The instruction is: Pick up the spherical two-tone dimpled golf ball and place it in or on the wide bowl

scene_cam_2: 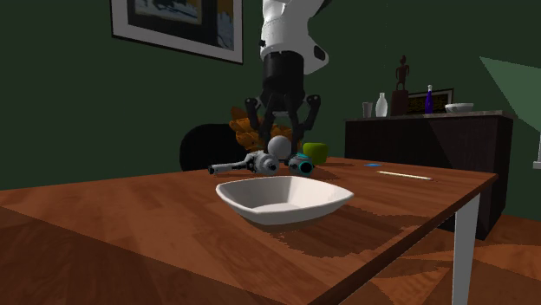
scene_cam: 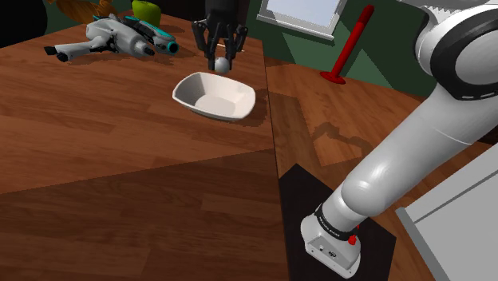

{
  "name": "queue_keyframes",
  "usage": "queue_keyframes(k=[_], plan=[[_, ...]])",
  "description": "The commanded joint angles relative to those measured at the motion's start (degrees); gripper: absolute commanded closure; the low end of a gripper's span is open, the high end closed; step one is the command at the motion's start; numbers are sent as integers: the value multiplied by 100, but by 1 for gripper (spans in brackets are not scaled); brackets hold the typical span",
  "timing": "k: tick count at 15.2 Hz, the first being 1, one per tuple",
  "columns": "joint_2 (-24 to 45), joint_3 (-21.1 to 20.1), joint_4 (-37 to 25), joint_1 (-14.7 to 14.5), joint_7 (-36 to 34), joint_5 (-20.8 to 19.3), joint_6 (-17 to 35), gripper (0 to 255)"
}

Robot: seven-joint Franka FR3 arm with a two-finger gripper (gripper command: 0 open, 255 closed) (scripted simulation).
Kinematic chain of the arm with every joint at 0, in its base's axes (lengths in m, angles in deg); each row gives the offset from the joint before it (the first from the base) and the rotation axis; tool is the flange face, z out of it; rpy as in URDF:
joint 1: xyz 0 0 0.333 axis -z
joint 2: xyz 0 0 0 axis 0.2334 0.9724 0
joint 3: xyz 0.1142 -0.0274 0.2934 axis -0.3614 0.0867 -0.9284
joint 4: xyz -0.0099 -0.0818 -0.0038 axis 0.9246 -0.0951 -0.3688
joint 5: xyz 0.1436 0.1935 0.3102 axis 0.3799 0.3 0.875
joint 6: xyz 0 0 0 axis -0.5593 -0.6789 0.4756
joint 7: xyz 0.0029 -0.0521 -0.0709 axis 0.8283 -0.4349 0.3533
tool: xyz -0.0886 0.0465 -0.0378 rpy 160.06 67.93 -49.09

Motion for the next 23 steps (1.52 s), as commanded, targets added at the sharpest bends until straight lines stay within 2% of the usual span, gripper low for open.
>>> queue_keyframes(k=[1,9,17,18,23], plan=[[-60,11,214,7,40,16,159,255],[-189,15,969,6,127,55,788,255],[-189,15,968,6,127,55,787,255],[-189,15,968,6,127,55,787,0],[-189,15,968,6,127,55,787,0]])
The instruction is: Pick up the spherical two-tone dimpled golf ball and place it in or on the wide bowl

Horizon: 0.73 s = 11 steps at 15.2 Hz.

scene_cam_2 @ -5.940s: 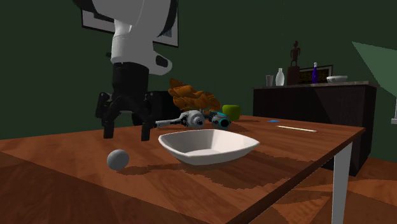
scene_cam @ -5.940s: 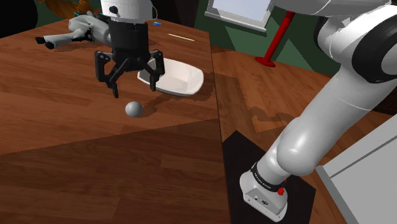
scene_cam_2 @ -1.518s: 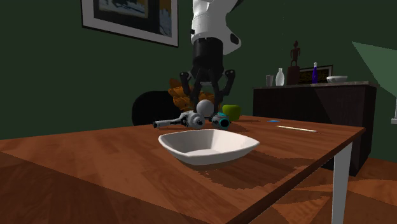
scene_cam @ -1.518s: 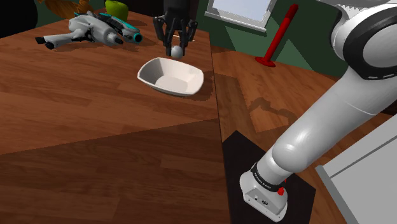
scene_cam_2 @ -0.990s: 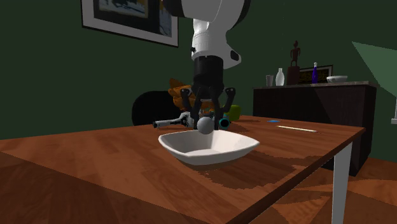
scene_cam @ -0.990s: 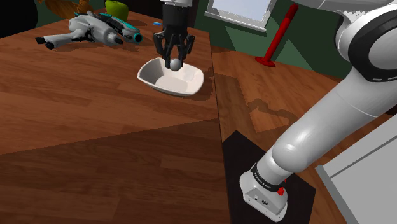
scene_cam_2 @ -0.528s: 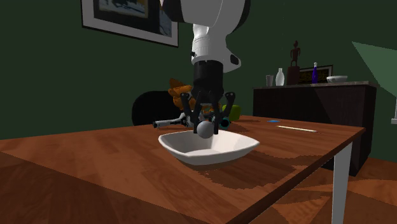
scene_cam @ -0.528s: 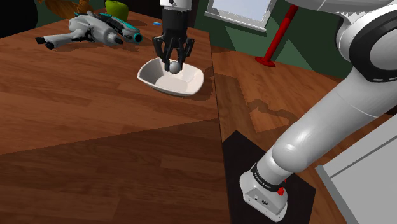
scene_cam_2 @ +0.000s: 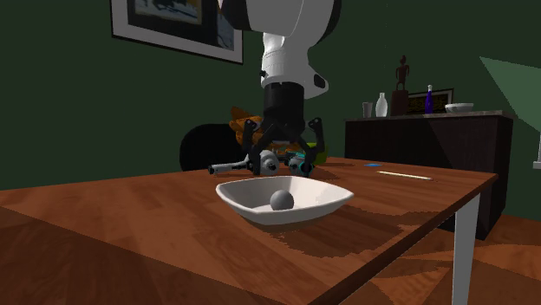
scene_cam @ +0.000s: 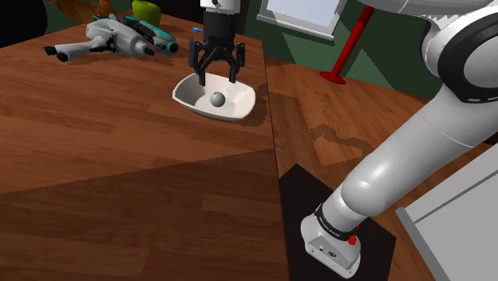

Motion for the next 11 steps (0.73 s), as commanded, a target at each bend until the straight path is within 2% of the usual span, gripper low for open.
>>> queue_keyframes(k=[1,4,11], plan=[[73,0,-265,4,-25,-26,-196,0],[331,-12,-1076,4,-110,-113,-763,0],[331,-12,-1076,4,-110,-113,-763,0]])
